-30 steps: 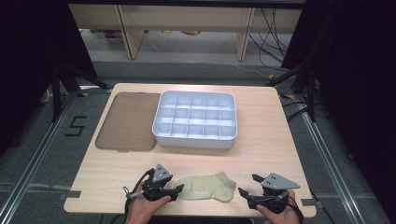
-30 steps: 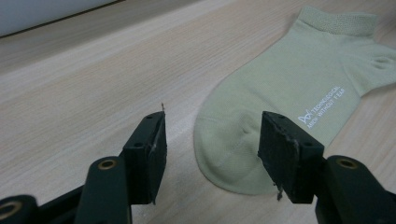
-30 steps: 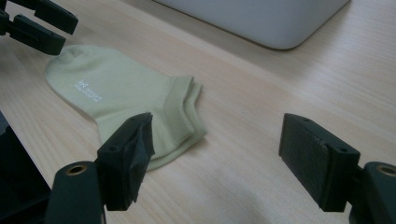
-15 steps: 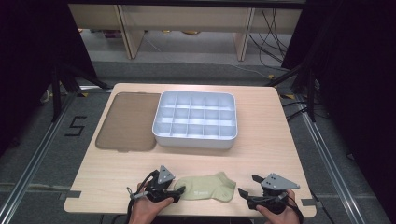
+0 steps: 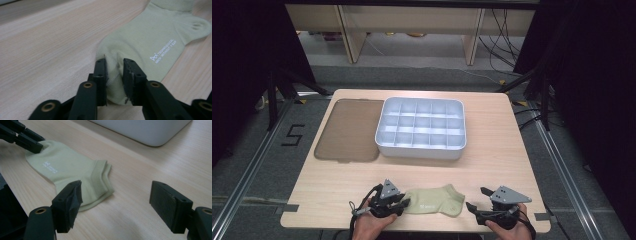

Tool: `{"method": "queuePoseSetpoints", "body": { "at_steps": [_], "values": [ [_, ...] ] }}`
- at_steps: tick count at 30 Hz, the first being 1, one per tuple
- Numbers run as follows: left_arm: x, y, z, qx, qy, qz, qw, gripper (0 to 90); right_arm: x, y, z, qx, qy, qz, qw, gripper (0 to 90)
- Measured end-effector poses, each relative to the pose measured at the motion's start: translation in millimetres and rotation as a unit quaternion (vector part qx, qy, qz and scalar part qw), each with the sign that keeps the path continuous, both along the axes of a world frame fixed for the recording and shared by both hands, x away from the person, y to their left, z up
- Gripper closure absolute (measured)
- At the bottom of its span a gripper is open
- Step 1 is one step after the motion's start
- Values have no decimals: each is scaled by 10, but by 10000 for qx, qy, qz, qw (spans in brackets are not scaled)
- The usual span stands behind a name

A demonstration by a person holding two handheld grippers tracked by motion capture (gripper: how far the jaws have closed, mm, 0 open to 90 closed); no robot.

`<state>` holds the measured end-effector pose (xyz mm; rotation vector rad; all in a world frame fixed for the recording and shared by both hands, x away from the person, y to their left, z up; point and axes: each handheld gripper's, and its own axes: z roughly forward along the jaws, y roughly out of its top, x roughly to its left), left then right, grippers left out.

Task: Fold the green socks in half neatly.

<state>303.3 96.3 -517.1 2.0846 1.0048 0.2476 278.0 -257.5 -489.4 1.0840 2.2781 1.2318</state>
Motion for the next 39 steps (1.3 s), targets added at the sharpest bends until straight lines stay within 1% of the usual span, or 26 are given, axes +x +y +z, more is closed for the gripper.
{"method": "queuePoseSetpoints", "body": {
  "at_steps": [1, 3, 4, 5, 6, 7, 8, 9, 10, 11, 12, 13, 14, 16, 17, 18, 19, 20, 22, 26, 28, 29, 34, 37, 38, 39],
  "values": [
    [-2, 3, 1, -31, 23, -11, 10000, 756, 5, -8, 8, -98, -13, 16, 9999, 267],
    [-3, -2, -4, -91, 24, -44, 9999, 795, 19, -8, 3, -99, -65, 83, 9999, 281],
    [0, -10, 3, -104, -36, -107, 9999, 805, 29, 16, 0, 50, 68, 342, 9994, 354],
    [0, -10, 3, -104, -36, -107, 9999, 815, 29, 16, 0, 50, 68, 342, 9994, 354],
    [8, 8, 18, 48, -88, -188, 9998, 815, 33, 30, 1, 61, 67, 387, 9992, 349],
    [8, -6, 13, -76, -61, -141, 9999, 820, 13, 71, 6, 0, 57, 227, 9997, 360],
    [13, -4, 15, -67, -61, -152, 9998, 826, 48, 124, 9, -88, -86, 495, 9987, 412],
    [15, -4, 18, -64, -68, -160, 9998, 826, 48, 124, 9, -88, -86, 495, 9987, 412],
    [21, 12, 34, 82, -56, -271, 9996, 827, 54, 156, 8, -31, -67, 570, 9983, 441],
    [14, -9, 34, 22, -63, -168, 9998, 827, 51, 204, 17, -27, -44, 624, 9980, 533],
    [10, -2, 51, 107, -102, -225, 9996, 828, 52, 268, 16, -100, -175, 779, 9968, 640],
    [9, -11, 53, 50, -143, -259, 9995, 828, 49, 307, 13, -159, -220, 843, 9961, 681],
    [12, 5, 68, 163, -145, -354, 9991, 828, 48, 342, 11, -156, -209, 885, 9957, 705],
    [13, 0, 72, 149, -162, -343, 9992, 829, 55, 367, 14, -193, -220, 901, 9955, 728],
    [10, -9, 81, 113, -121, -277, 9995, 830, 85, 424, 8, -112, -146, 956, 9953, 775],
    [10, -9, 81, 113, -121, -277, 9995, 830, 85, 424, 8, -112, -146, 956, 9953, 775],
    [5, -9, 90, 128, -150, -285, 9994, 830, 105, 449, 6, -75, -125, 945, 9954, 796],
    [5, 0, 116, 214, -178, -406, 9988, 830, 164, 497, 8, -19, -101, 1041, 9945, 831],
    [3, -6, 134, 194, -181, -376, 9989, 830, 215, 543, 1, 33, -41, 1086, 9941, 868],
    [10, -1, 156, 158, -182, -413, 9989, 829, 311, 629, -8, 63, -12, 1220, 9925, 900],
    [6, -3, 162, 125, -167, -369, 9991, 829, 363, 692, -18, -13, -43, 1310, 9914, 900],
    [4, -13, 162, 37, -172, -331, 9993, 829, 380, 724, -23, -25, 7, 1301, 9915, 900],
    [4, -3, 176, 32, -153, -301, 9994, 829, 481, 867, -71, -116, 212, 1356, 9905, 900],
    [10, 24, 195, 126, -176, -374, 9991, 829, 531, 909, -90, -148, 182, 1352, 9905, 900],
    [20, 34, 201, 88, -173, -334, 9993, 829, 571, 949, -105, -227, 175, 1338, 9906, 900],
    [27, 44, 208, 103, -180, -361, 9991, 829, 578, 971, -114, -231, 243, 1321, 9907, 900]
  ]
}}
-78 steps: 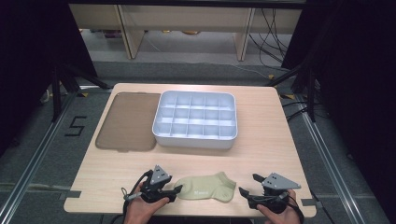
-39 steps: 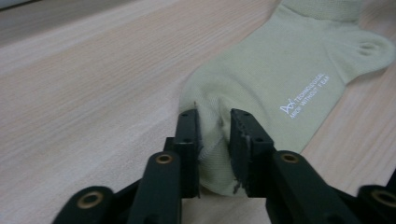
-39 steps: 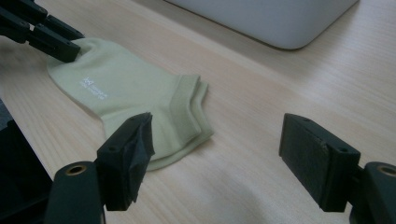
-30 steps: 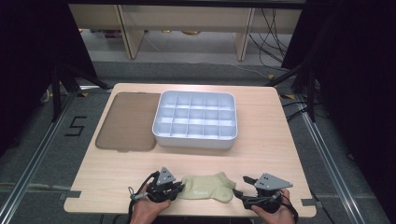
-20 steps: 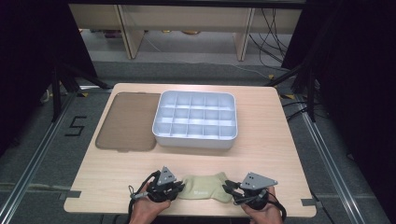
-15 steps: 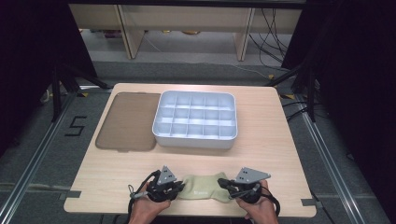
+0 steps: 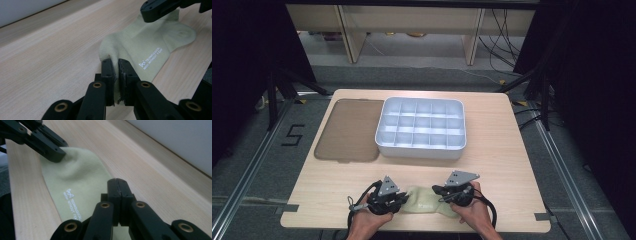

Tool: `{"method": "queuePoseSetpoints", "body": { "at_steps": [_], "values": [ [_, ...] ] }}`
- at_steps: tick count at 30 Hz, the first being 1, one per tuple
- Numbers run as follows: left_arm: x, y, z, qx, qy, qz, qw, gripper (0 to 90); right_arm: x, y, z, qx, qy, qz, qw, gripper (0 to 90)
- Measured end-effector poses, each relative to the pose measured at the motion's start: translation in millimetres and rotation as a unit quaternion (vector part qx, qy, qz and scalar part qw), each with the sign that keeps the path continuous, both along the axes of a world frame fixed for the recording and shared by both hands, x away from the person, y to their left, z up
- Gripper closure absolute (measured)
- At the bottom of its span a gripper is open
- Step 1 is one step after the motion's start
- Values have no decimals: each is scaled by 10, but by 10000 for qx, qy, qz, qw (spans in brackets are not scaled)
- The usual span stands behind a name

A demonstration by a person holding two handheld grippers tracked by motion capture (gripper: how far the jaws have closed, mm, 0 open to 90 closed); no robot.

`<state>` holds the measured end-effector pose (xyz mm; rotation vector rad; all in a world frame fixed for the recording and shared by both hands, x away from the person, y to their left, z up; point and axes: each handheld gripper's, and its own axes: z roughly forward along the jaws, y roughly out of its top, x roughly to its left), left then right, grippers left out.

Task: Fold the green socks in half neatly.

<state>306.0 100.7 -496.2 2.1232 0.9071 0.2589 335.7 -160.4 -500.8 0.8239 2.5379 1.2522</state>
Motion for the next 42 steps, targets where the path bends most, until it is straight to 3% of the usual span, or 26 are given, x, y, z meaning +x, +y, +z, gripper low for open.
{"method": "queuePoseSetpoints", "body": {
  "at_steps": [4, 10, 11, 14, 17, 23, 27, 28, 29, 33, 40, 42],
  "values": [
    [3, 17, 9, 14, 2, 42, 10000, 829, 73, 68, -22, -141, -3, 76, 9999, 900],
    [12, 67, 47, -130, -17, 111, 9999, 829, 205, 228, -99, -351, 90, 68, 9993, 900],
    [37, 114, 64, -29, -62, 78, 9999, 829, 243, 277, -128, -374, 144, 75, 9992, 900],
    [35, 131, 86, -134, -13, 131, 9998, 830, 265, 313, -127, -340, 205, 78, 9992, 900],
    [46, 167, 144, -176, -134, 153, 9996, 830, 297, 360, -143, -289, 201, 107, 9993, 900],
    [60, 143, 186, -254, -140, 80, 9995, 831, 310, 431, -150, -93, 445, 11, 9990, 900],
    [65, 143, 184, -181, -159, 104, 9997, 831, 339, 376, -89, 69, 308, 114, 9994, 900],
    [65, 141, 177, -254, -152, 113, 9995, 830, 337, 333, -36, 137, 256, 110, 9995, 900],
    [62, 160, 188, -209, -136, 113, 9996, 830, 319, 239, 56, 104, 233, 104, 9996, 900],
    [64, 171, 191, -258, -128, 122, 9995, 830, 274, -2, 150, -29, 139, 19, 9999, 900],
    [65, 171, 209, -270, -120, 99, 9995, 830, 149, -265, 105, -200, 312, 1, 9993, 900],
    [68, 169, 219, -307, -106, 97, 9994, 830, 107, -340, 92, -272, 455, 20, 9986, 900]
  ]
}}
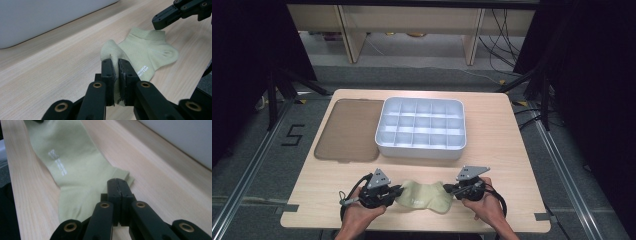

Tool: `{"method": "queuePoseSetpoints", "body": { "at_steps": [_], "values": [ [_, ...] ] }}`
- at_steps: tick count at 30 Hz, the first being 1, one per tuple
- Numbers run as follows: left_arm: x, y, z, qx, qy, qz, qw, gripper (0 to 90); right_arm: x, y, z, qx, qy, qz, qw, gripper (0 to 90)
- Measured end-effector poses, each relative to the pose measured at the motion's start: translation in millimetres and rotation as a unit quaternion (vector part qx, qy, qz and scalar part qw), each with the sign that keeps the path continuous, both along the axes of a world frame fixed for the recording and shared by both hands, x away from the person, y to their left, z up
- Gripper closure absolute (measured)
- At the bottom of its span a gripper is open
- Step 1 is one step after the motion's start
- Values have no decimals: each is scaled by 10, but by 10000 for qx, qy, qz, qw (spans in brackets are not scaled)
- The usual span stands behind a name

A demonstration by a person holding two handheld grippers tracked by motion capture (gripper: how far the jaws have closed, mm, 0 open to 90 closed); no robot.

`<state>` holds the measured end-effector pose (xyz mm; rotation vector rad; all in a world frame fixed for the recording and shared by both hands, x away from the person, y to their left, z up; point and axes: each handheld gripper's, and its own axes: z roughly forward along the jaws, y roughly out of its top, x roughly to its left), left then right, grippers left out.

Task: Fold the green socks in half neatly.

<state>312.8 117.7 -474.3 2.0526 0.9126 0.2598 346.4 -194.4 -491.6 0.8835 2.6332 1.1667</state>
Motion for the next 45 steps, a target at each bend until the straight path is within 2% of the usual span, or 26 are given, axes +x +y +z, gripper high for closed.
{"method": "queuePoseSetpoints", "body": {
  "at_steps": [5, 6, 7, 9, 10, 11, 14, 15, 16, 17, 20, 22, 23, 25, 28, 29, 31, 33, 35, 36, 37, 39, 40, 42, 45],
  "values": [
    [3, -37, 19, -103, 21, -7, 9999, 829, 2, -40, -67, -123, 41, -23, 9999, 900],
    [-1, -61, 22, -195, 66, 32, 9998, 829, 19, -33, -125, -164, 42, -49, 9998, 900],
    [2, -70, 37, -147, 22, -64, 9999, 829, 33, -42, -134, -221, 94, -20, 9997, 900],
    [-3, -165, 62, -324, 43, -33, 9995, 829, 55, -46, -141, -186, 130, 3, 9997, 900],
    [-3, -165, 62, -324, 43, -33, 9995, 829, 55, -46, -141, -186, 130, 3, 9997, 900],
    [8, -184, 76, -270, 42, -141, 9995, 829, 55, -44, -142, -177, 145, -6, 9997, 900],
    [53, -348, 96, -350, 26, -251, 9991, 829, 62, -49, -148, -161, 173, 10, 9997, 900],
    [53, -348, 96, -350, 26, -251, 9991, 828, 62, -49, -148, -161, 173, 10, 9997, 900],
    [67, -383, 101, -284, 32, -298, 9991, 828, 63, -51, -149, -153, 174, 12, 9997, 900],
    [75, -439, 93, -356, 50, -257, 9990, 828, 63, -52, -148, -152, 196, 0, 9997, 900],
    [126, -543, 79, -260, 62, -417, 9988, 828, 67, -56, -147, -100, 245, -7, 9996, 900],
    [143, -632, 42, -292, 93, -418, 9987, 828, 75, -61, -152, -97, 223, 37, 9997, 900],
    [152, -643, 36, -177, 106, -494, 9986, 828, 69, -59, -150, -71, 323, 1, 9995, 900],
    [153, -673, 13, -165, 158, -500, 9985, 826, 68, -63, -149, -63, 349, -4, 9994, 900],
    [158, -740, -52, -173, 221, -513, 9983, 825, 68, -59, -152, -56, 315, 0, 9995, 900],
    [176, -758, -77, -56, 238, -614, 9978, 825, 87, -67, -155, -87, 225, 72, 9997, 900],
    [176, -790, -101, -106, 282, -568, 9979, 825, 84, -66, -155, -78, 218, 67, 9997, 900],
    [183, -836, -141, -49, 338, -594, 9976, 825, 88, -69, -155, -71, 265, 76, 9996, 900],
    [191, -841, -150, 2, 334, -639, 9974, 824, 95, -69, -164, -69, 195, 95, 9997, 900],
    [187, -871, -175, -80, 350, -551, 9978, 824, 93, -69, -158, -68, 236, 124, 9996, 900],
    [200, -864, -181, 50, 353, -661, 9972, 822, 87, -66, -161, -70, 200, 86, 9997, 900],
    [198, -890, -202, 27, 376, -627, 9973, 822, 89, -65, -165, -66, 190, 94, 9998, 900],
    [196, -904, -204, 79, 322, -593, 9977, 821, 91, -64, -168, -54, 206, 100, 9997, 900],
    [203, -903, -201, 133, 297, -687, 9971, 820, 90, -63, -168, -57, 204, 92, 9997, 900],
    [203, -903, -196, 114, 286, -649, 9974, 817, 92, -65, -170, -56, 205, 87, 9997, 898]
  ]
}}
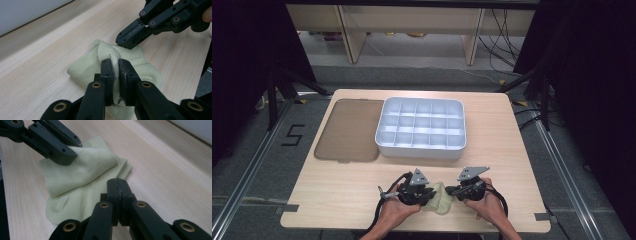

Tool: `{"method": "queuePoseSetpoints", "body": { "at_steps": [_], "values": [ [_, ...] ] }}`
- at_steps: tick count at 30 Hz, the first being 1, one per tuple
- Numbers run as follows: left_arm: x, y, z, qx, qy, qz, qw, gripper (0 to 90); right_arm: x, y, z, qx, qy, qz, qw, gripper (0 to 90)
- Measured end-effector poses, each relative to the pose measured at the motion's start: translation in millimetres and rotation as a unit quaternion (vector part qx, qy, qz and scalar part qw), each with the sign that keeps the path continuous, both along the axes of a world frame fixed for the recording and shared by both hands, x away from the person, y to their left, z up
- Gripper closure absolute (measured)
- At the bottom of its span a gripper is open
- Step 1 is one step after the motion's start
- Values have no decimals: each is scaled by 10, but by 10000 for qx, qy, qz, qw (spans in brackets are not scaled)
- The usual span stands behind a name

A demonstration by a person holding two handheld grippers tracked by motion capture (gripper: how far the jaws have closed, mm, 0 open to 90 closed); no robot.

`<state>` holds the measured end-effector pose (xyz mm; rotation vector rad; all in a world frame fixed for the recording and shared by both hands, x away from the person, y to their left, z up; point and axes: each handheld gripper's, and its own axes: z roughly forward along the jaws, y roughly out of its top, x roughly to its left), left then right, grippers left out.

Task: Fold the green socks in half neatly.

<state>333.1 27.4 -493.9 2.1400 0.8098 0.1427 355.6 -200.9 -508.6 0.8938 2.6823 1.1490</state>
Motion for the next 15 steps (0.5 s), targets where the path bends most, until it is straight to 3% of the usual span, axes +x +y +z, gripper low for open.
{"method": "queuePoseSetpoints", "body": {
  "at_steps": [2, 3, 8, 11, 12, 15],
  "values": [
    [-7, -5, 0, -25, 27, 55, 10000, 815, -7, -1, 5, -4, 2, -9, 10000, 896],
    [-7, -2, 10, 28, 2, -48, 10000, 812, -10, 0, 6, -3, -5, -12, 10000, 895],
    [-6, -59, 19, -210, 91, 50, 9997, 755, 10, -28, -3, 76, 56, -86, 9999, 846],
    [23, -77, 50, -166, 45, -110, 9998, 698, 22, -43, -3, 127, 116, -137, 9998, 825],
    [7, -101, 64, -292, 94, -10, 9995, 696, 25, -60, -2, 186, 173, -210, 9995, 824],
    [-10, -99, 113, -411, 7, -59, 9991, 698, 26, -94, 25, 280, 128, -291, 9991, 829]
  ]
}}
